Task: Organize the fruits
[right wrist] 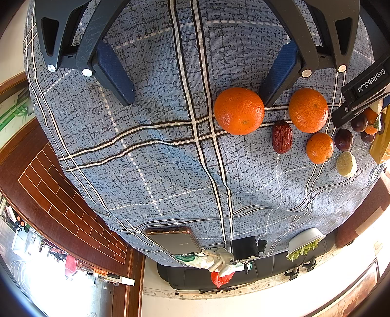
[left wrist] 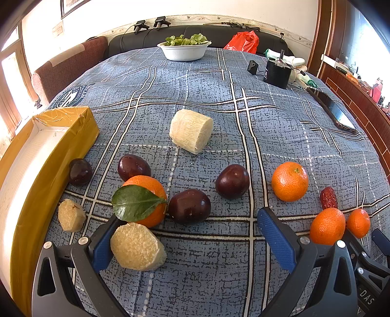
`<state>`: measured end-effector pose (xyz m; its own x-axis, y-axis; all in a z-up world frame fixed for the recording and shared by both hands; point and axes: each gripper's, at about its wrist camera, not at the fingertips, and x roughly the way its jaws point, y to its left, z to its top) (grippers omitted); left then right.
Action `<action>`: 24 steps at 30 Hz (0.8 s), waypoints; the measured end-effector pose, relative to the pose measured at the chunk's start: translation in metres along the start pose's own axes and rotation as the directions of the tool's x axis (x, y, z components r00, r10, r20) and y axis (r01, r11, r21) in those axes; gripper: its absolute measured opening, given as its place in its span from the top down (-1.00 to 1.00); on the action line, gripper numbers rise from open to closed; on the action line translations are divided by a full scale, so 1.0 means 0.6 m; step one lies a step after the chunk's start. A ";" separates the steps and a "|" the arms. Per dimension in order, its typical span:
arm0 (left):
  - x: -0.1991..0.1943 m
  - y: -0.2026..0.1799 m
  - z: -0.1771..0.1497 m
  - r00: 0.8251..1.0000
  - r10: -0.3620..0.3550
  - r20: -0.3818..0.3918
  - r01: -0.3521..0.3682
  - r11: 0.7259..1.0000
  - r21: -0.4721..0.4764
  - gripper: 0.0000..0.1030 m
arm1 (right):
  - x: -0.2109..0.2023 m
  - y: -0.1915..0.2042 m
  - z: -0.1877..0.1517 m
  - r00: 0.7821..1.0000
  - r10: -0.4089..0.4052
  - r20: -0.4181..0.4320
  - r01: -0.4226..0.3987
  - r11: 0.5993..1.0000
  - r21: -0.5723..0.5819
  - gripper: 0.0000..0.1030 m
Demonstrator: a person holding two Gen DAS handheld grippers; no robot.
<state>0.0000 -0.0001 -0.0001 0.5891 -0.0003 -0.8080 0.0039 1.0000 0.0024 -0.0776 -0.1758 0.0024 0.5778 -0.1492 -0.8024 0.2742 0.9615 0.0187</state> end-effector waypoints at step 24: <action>0.000 0.000 0.000 1.000 0.000 0.000 0.000 1.000 0.000 -1.00 | 0.001 -0.001 0.000 1.000 -0.001 0.000 0.001 1.000 -0.001 -1.00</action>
<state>-0.0001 -0.0001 -0.0001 0.5890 -0.0006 -0.8081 0.0039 1.0000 0.0021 -0.0774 -0.1762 0.0021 0.5771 -0.1504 -0.8027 0.2741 0.9616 0.0169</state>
